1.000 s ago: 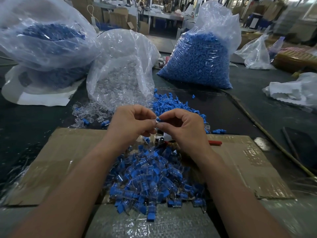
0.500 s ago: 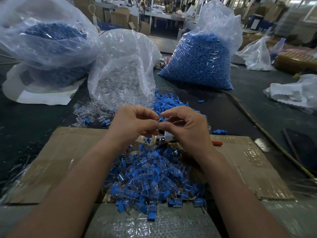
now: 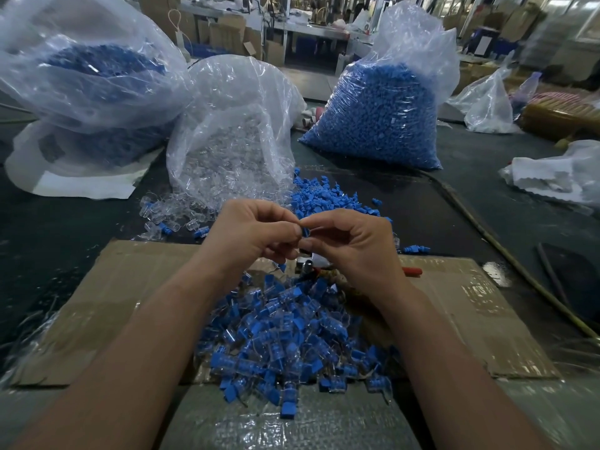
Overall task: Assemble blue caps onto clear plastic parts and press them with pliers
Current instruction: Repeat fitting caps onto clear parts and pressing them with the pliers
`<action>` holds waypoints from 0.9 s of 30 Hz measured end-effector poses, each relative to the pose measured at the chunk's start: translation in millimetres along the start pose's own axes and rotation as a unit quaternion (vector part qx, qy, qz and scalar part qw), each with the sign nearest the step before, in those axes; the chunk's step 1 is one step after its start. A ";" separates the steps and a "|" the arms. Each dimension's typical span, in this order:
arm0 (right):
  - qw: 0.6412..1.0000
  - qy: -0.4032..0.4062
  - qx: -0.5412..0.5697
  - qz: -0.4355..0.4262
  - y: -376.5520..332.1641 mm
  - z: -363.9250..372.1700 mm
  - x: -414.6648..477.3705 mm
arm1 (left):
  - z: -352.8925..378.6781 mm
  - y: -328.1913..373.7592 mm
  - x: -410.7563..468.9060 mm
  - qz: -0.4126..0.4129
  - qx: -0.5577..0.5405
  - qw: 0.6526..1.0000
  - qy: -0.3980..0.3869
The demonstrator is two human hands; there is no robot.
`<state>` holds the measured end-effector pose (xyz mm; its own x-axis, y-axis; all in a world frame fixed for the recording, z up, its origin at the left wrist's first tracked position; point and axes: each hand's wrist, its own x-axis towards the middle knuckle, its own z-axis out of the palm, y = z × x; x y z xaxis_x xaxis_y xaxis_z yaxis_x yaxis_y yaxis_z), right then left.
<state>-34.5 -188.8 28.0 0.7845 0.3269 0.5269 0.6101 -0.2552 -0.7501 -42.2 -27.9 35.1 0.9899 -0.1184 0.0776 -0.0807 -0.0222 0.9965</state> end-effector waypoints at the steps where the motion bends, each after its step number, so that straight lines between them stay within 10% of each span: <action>1: 1.000 0.004 -0.001 -0.001 0.2 -0.3 -0.1 | 0.2 0.1 0.1 -0.002 -0.002 1.000 0.000; 27: 0.998 0.009 -0.061 -0.007 0.0 -5.0 -1.0 | 0.7 0.6 -1.1 -0.020 -0.028 0.999 -0.028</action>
<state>-34.7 -193.7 29.5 0.7765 0.3161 0.5451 0.6297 -0.3595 -0.6886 -43.4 -28.5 35.7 0.9840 -0.1741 0.0380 -0.0336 0.0282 0.9990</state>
